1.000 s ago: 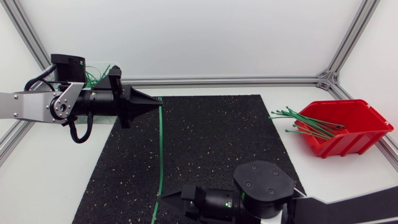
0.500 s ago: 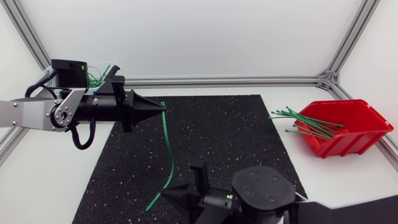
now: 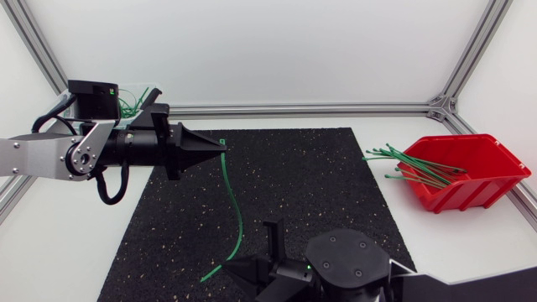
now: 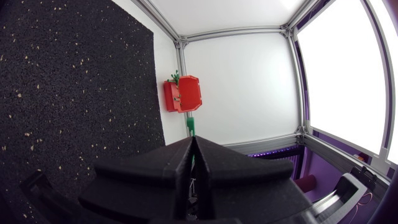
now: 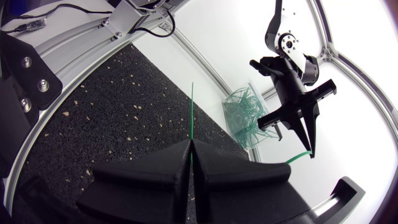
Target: Take a green cable tie from the red box, thread the tail through the head to close it, then place it in the transparent bin on the left.
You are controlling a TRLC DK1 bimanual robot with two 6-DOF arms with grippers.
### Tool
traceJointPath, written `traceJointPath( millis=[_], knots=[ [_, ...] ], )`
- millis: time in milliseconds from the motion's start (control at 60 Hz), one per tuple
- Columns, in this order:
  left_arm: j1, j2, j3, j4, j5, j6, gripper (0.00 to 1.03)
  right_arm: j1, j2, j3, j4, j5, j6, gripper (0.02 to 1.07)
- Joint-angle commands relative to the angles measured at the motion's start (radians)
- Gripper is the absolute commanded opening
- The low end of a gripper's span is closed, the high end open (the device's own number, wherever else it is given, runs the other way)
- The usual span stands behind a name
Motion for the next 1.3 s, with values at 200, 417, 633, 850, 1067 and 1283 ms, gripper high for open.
traceJointPath(
  millis=[200,417,633,850,1067,1283],
  knots=[
    [-0.005,-0.031,-0.033,0.001,-0.002,-0.001,0.04,0.006,0.037,-0.038,0.007,0.014,0.041,0.07],
    [-0.005,-0.032,-0.033,-0.004,-0.002,-0.003,0.04,0.006,0.033,-0.04,0.021,0.027,0.088,0.07],
    [-0.006,-0.034,-0.036,-0.001,-0.007,-0.001,0.04,-0.046,-0.211,-0.006,-0.275,-0.201,0.294,0.07],
    [-0.024,-0.052,-0.052,0.028,-0.023,0.003,0.04,-0.051,-0.237,0.111,-0.47,-0.221,0.38,0.07],
    [-0.037,-0.128,-0.109,0.093,-0.036,0.003,0.04,-0.056,-0.289,0.212,-0.625,-0.284,0.506,0.07],
    [-0.06,-0.201,-0.158,0.136,-0.057,0.003,0.04,-0.065,-0.343,0.302,-0.789,-0.282,0.641,0.07]
  ],
)
